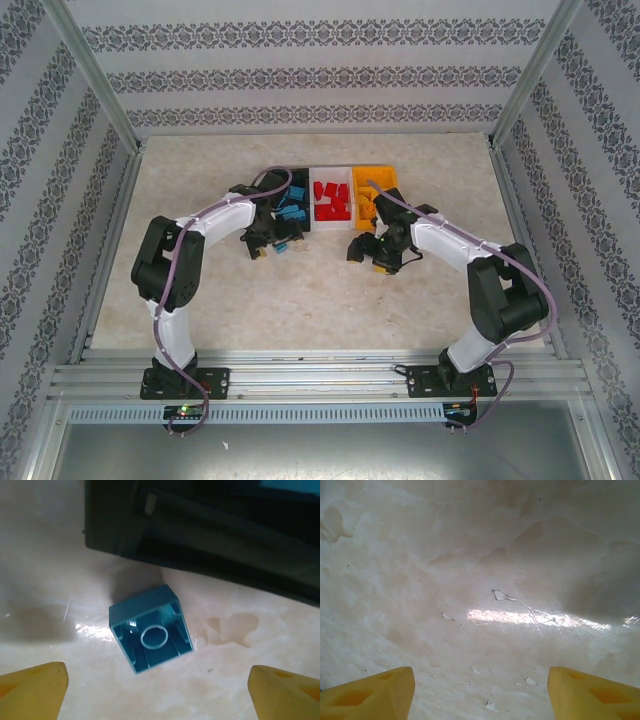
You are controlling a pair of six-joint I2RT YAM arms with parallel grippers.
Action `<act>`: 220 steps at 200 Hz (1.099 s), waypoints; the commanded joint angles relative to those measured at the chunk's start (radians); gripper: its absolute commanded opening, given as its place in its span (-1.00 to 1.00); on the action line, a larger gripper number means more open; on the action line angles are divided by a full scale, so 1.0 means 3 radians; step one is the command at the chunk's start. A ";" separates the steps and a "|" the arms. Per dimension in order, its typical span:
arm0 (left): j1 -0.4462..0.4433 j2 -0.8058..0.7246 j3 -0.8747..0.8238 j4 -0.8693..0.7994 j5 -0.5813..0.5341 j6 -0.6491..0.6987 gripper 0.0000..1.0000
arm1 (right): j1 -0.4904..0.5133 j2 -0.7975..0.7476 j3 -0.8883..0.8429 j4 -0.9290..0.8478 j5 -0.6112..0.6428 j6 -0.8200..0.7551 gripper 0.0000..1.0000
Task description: Sort the legos into containers by color
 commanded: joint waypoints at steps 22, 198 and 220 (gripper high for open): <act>-0.0040 0.0159 0.0131 -0.0006 -0.0054 -0.0056 0.70 | 0.0008 -0.0139 -0.0073 -0.0084 0.0120 -0.0049 0.43; 0.0088 0.0275 0.0208 -0.0042 -0.0068 0.0163 -0.27 | 0.0064 -0.0052 0.0062 -0.0196 0.0220 -0.0019 0.43; 0.0089 0.0144 0.0111 -0.0037 -0.0078 0.0166 -0.28 | 0.0093 -0.0013 0.0083 -0.0183 0.0207 -0.0014 0.43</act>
